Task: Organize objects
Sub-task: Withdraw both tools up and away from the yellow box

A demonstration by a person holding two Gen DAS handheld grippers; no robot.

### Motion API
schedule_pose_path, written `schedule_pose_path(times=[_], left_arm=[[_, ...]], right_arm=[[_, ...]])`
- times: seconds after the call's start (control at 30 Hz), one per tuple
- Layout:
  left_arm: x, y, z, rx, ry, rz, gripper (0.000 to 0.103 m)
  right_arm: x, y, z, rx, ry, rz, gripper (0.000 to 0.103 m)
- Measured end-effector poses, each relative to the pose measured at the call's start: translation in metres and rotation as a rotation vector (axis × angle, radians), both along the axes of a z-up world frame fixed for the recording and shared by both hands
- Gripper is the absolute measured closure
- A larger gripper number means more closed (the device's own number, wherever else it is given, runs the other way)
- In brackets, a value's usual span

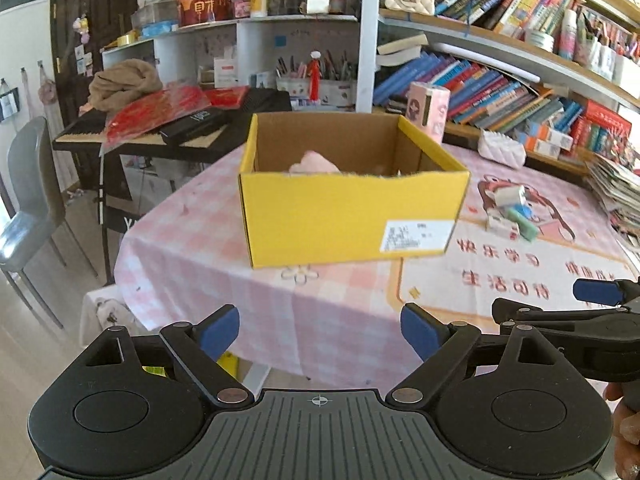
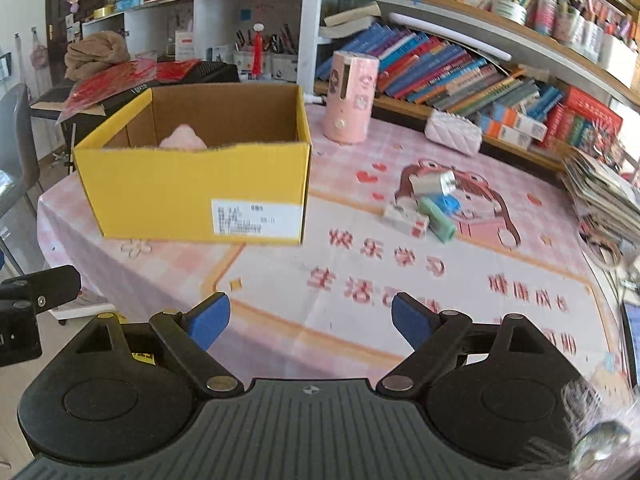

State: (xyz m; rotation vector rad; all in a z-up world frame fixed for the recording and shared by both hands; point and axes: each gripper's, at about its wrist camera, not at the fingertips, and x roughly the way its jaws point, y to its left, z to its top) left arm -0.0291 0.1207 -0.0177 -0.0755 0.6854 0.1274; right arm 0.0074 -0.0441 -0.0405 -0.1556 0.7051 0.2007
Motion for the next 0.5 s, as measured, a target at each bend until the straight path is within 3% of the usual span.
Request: schedule_pose_path(times=[0.5], left_arm=[[-0.009, -0.028, -0.006, -0.038, 0.008, -0.121, 0.013]], right_arm=[[-0.036, -0.039, -0.003, -0.014, 0.000, -0.139, 0.013]])
